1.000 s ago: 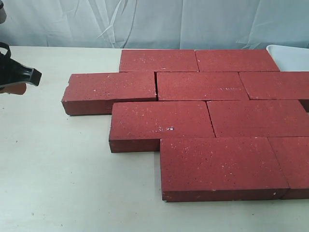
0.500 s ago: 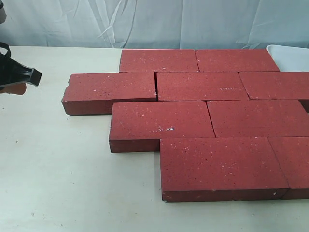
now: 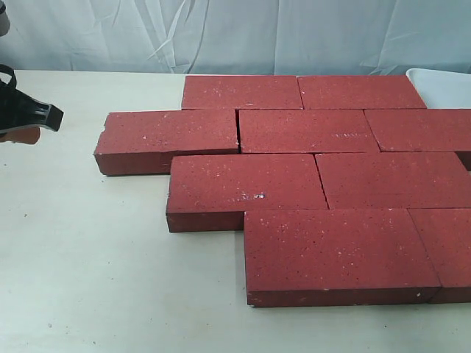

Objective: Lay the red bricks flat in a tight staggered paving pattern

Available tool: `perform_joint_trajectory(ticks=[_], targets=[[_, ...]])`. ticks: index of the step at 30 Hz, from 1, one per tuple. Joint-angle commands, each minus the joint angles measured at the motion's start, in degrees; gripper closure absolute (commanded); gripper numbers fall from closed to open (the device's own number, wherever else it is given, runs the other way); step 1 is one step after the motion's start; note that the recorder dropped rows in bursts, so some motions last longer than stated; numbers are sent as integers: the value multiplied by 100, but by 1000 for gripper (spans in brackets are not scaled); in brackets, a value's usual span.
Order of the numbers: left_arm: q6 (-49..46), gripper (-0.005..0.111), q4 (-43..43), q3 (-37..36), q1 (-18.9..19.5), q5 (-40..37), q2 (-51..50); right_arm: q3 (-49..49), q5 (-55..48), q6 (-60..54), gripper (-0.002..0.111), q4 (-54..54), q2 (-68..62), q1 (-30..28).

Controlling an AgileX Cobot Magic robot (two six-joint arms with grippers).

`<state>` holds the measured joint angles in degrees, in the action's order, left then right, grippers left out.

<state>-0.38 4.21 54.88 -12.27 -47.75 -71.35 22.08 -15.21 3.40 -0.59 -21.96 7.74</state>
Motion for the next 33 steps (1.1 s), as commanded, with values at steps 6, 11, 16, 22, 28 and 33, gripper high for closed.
perform_joint_trajectory(ticks=[6, 11, 16, 22, 28, 33], targets=[[-6, 107, -26, -6, -39, 6, 42, -22, 78, -28, 109, -11, 29, 158], [-6, 107, -26, -6, -39, 6, 42, -22, 78, -28, 109, -11, 29, 158], [-6, 107, -26, -6, -39, 6, 42, -22, 78, -28, 109, -11, 29, 158], [-6, 107, -26, -6, -39, 6, 42, -22, 79, -28, 109, -11, 118, -7], [-6, 107, -26, -6, -39, 6, 42, -22, 79, -28, 109, -11, 301, -528], [-6, 107, -26, -6, -39, 6, 42, -22, 79, -28, 109, -11, 435, -947]])
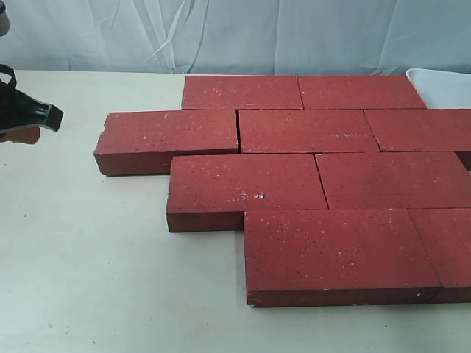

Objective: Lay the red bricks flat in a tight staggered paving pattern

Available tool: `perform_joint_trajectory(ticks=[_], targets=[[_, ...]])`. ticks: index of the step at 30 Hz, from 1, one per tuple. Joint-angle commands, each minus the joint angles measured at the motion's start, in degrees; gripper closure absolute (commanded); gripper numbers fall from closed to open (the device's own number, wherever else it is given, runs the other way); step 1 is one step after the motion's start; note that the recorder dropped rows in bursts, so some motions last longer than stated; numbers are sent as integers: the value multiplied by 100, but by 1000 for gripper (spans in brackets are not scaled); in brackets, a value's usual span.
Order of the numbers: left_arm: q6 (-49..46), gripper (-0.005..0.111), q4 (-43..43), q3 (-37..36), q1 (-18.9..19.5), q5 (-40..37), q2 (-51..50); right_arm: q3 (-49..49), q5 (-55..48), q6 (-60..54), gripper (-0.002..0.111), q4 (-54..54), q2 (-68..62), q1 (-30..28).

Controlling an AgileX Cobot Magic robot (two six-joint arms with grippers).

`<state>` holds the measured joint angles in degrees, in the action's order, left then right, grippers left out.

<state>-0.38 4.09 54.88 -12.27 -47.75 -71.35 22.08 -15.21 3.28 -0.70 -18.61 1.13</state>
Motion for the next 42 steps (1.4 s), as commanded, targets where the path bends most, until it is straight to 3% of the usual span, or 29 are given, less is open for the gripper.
perform_joint_trajectory(ticks=[1, 42], targets=[[-6, 107, -14, -6, -39, 6, 42, -22, 79, -17, 109, -1, 108, -330], [-6, 107, -35, -6, -39, 29, 42, -22, 66, -17, 109, 13, 853, -506]])
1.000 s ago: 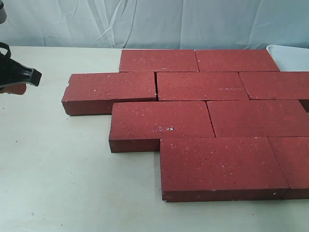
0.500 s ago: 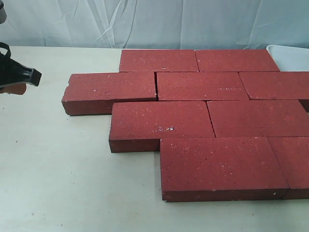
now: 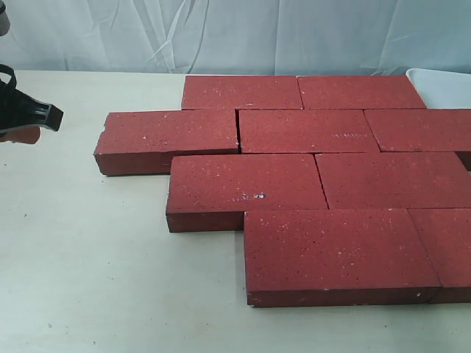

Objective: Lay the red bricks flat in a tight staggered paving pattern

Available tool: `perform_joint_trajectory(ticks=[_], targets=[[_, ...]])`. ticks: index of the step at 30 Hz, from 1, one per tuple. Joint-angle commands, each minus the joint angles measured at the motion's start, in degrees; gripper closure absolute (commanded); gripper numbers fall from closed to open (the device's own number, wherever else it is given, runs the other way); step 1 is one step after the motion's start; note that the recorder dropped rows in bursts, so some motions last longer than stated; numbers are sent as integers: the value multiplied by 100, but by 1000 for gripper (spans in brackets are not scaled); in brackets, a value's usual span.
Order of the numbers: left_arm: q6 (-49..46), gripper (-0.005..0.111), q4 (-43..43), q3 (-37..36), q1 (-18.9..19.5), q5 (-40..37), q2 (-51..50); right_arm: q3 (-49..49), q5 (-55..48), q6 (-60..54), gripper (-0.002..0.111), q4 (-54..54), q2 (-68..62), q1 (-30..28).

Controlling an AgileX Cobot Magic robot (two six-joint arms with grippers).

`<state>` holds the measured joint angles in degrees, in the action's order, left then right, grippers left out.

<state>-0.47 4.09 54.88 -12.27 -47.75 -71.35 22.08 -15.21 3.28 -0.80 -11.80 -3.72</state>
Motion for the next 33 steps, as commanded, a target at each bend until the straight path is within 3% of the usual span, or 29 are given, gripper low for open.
perform_joint_trajectory(ticks=[1, 33], targets=[[3, 107, -35, -6, -39, 29, 42, -22, 66, -17, 109, 24, 254, -21], [3, 107, -35, -6, -39, 29, 42, -594, 27, -17, 109, -102, 1180, -21]])
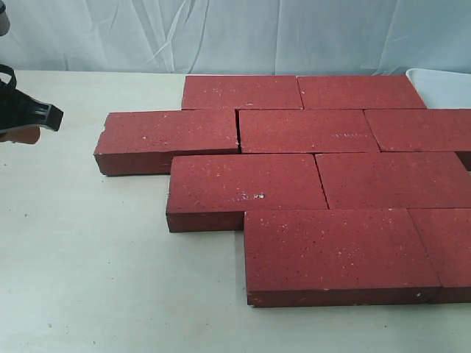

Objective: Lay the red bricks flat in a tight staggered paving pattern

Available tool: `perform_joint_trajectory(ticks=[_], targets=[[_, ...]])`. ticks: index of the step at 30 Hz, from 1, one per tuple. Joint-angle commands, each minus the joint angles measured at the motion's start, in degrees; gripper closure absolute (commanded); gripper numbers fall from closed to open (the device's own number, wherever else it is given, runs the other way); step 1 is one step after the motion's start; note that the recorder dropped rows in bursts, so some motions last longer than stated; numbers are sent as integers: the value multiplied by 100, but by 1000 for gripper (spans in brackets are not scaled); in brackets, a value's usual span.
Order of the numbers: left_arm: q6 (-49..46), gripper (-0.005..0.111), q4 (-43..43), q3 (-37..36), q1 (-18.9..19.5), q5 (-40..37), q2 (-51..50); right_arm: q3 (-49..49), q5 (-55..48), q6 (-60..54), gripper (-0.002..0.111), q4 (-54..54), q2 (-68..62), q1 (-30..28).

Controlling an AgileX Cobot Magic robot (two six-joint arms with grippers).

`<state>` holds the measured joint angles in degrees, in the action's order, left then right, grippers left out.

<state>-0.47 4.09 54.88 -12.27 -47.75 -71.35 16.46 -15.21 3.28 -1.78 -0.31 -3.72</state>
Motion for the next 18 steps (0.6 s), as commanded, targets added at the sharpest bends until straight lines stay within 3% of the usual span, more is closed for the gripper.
perform_joint_trajectory(ticks=[1, 18], targets=[[3, 107, -35, -6, -39, 29, 42, -33, 27, -17, 109, -4, 31, -21], [3, 107, -35, -6, -39, 6, 42, -33, 27, -17, 109, -4, 31, 279]])
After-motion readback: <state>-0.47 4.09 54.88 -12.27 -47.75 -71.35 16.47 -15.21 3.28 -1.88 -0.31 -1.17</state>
